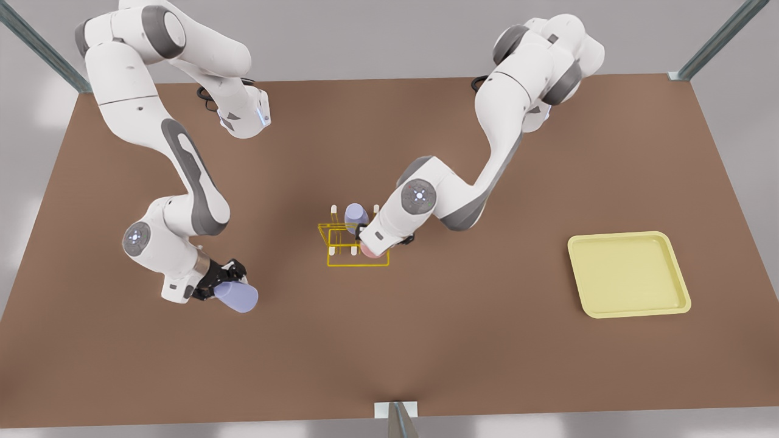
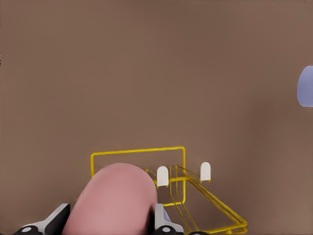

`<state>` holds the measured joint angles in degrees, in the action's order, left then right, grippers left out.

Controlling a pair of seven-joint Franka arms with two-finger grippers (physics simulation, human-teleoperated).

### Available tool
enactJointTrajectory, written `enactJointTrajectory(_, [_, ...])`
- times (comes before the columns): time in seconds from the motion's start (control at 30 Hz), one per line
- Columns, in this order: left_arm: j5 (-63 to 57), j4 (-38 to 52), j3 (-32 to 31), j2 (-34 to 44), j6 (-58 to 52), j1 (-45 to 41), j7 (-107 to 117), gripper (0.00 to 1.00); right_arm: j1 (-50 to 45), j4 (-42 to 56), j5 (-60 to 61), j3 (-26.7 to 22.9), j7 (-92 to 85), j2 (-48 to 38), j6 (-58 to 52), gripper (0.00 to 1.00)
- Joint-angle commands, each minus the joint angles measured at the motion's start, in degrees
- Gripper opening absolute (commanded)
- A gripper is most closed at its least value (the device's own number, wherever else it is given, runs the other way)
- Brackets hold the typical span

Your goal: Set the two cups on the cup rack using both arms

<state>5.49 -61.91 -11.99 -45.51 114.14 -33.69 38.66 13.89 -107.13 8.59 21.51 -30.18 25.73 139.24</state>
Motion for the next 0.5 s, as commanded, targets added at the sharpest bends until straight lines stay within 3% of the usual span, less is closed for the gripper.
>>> enactJointTrajectory(0.0, [-0.1, 0.3, 0.8, -0.9, 1.8, -0.9, 21.8, 0.85, 0.0, 0.4, 0.7, 2.1, 0.2, 0.0, -0.2, 0.78])
enactJointTrajectory(0.13, [-0.4, 0.2, 1.6, -2.0, 3.1, -1.2, 21.7, 0.85, -1.5, 1.3, 4.5, 4.7, 0.4, 0.0, -0.3, 0.78])
enactJointTrajectory(0.2, [-0.5, 0.0, 1.6, -2.3, 3.1, -1.2, 21.6, 1.0, -2.6, 2.1, 7.1, 6.5, 0.6, 0.0, -0.3, 0.78])
enactJointTrajectory(0.37, [-0.5, -0.2, 1.6, -1.6, 2.4, 0.4, 21.3, 1.0, -4.5, 3.2, 10.4, 9.3, 0.3, 0.3, -0.5, 0.78])
enactJointTrajectory(0.4, [-5.0, 0.1, 2.6, 1.6, -6.3, 3.1, 20.8, 1.0, -4.5, 3.3, 10.5, 10.0, 0.3, 0.2, -1.1, 0.78])
enactJointTrajectory(0.47, [-6.6, 0.2, 2.7, 11.0, -25.6, 14.6, -0.9, 1.0, -4.5, 3.2, 10.7, 11.7, 0.3, -0.3, -2.2, 0.78])
